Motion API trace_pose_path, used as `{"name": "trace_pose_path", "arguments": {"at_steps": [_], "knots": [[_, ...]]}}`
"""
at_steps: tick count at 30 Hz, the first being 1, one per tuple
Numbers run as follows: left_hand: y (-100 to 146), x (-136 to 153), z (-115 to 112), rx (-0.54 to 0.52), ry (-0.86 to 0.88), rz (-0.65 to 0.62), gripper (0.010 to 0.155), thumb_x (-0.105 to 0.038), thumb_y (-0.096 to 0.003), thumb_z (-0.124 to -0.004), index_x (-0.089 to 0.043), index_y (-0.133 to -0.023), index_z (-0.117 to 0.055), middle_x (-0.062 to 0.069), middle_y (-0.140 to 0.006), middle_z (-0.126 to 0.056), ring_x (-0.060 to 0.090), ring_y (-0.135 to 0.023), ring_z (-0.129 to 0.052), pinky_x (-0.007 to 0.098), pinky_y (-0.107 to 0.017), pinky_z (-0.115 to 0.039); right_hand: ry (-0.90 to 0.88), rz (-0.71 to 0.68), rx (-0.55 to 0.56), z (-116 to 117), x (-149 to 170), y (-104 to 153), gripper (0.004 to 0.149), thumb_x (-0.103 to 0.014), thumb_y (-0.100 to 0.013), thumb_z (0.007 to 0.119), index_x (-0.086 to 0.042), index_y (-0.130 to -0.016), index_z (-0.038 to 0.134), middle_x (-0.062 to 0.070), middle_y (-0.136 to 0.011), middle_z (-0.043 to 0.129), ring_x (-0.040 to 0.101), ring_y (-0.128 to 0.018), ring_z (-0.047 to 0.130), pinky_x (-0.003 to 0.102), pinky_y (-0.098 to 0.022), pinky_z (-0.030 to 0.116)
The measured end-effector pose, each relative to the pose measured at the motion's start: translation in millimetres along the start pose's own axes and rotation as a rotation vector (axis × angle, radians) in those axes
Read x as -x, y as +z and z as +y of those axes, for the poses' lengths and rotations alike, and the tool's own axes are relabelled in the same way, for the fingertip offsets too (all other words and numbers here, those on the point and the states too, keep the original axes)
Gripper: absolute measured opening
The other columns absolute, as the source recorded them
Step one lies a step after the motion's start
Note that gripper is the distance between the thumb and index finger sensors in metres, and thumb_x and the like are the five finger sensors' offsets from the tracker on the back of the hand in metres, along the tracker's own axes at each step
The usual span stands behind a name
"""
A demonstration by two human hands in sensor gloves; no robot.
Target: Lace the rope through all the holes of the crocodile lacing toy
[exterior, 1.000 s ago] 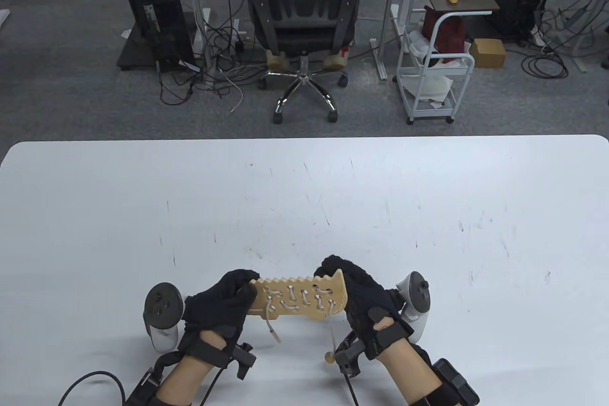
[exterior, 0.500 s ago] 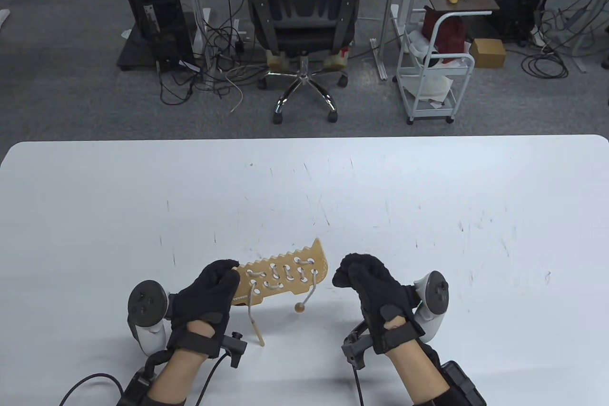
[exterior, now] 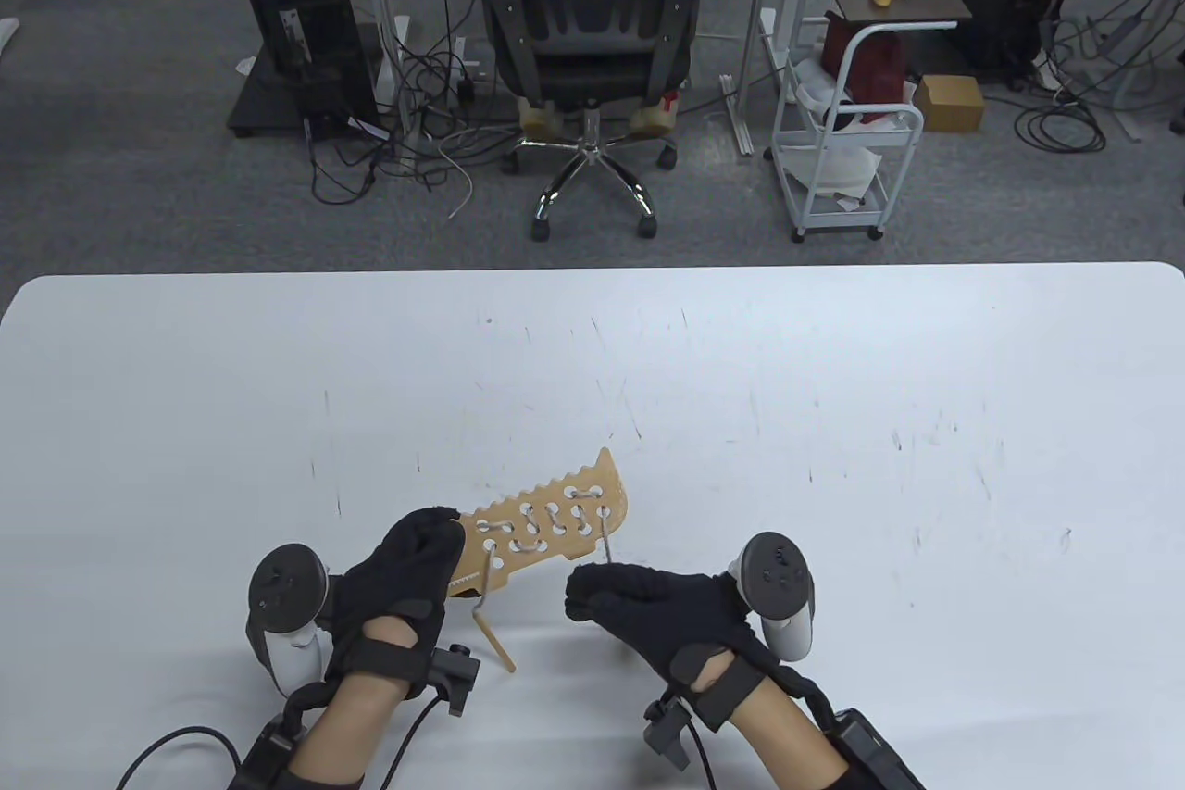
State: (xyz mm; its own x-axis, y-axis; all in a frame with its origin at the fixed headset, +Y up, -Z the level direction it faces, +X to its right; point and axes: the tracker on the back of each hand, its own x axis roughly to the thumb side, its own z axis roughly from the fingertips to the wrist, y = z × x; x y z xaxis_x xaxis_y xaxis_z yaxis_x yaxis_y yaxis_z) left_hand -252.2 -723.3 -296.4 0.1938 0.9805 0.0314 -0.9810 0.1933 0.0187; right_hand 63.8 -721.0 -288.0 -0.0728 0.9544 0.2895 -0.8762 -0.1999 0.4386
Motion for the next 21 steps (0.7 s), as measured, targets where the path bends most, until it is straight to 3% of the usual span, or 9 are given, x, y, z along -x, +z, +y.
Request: {"name": "trace_pose_path", "arguments": {"at_steps": [5, 21], "knots": [[-1, 5, -8, 0.067, 0.063, 0.042, 0.052, -0.054, -0.0408, -0.085, -0.024, -0.083, -0.083, -0.003, -0.060, -0.105, 0.015, -0.040, -0.114, 0.043, -0.049, -0.089, 0.100, 0.043, -0.069, 16, 9, -3, 0.061, -0.045, -0.045, 0.085, -0.007, -0.093, 0.077, 0.023, -0.092, 0.086, 0.048, -0.079, 0.081, 0.065, -0.062, 0.054], [2, 5, -34, 0.254, 0.136, 0.048, 0.053, -0.050, -0.0438, -0.084, -0.023, -0.089, -0.074, -0.001, -0.071, -0.099, 0.017, -0.051, -0.112, 0.043, -0.053, -0.087, 0.175, 0.113, -0.154, 43, 26, -11, 0.070, -0.044, -0.045, 0.086, -0.009, -0.102, 0.063, 0.028, -0.105, 0.061, 0.053, -0.088, 0.062, 0.069, -0.064, 0.042]]}}
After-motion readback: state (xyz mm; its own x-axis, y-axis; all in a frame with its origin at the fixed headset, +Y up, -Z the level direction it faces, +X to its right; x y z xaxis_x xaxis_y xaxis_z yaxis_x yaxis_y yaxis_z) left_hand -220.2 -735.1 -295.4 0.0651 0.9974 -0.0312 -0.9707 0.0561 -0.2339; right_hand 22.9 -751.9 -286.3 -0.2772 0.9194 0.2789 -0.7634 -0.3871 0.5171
